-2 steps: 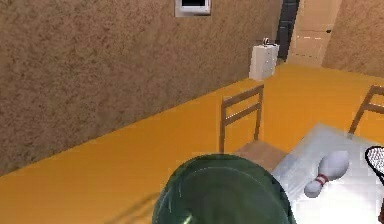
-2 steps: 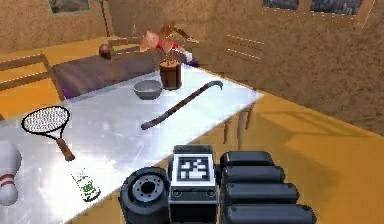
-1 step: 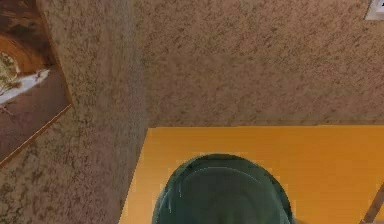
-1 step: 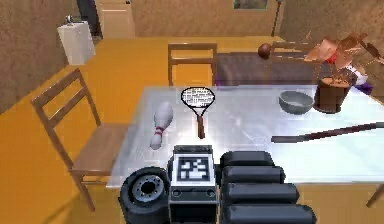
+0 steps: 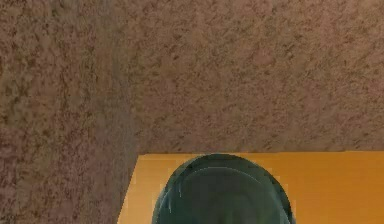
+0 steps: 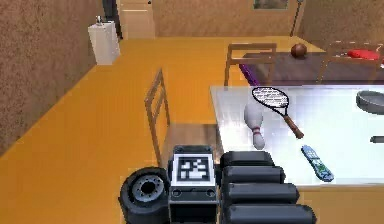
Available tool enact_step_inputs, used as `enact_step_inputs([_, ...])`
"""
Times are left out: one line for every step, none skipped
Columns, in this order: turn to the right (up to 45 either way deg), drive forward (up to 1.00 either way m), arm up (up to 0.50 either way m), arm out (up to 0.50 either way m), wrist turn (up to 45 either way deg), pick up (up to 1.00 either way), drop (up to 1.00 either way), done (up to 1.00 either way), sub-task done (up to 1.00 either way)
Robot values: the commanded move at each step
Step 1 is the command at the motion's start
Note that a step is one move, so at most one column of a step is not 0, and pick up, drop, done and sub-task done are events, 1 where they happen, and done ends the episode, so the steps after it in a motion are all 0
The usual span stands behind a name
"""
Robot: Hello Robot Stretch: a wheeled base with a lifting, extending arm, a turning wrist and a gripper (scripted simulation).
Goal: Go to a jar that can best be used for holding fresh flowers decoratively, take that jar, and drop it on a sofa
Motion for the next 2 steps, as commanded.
enact_step_inputs([45.0,0.00,0.00,0.00,0.0,0.00,0.00,0.00,0.00])
enact_step_inputs([3.0,0.00,0.00,0.00,0.0,0.00,0.00,0.00,0.00])
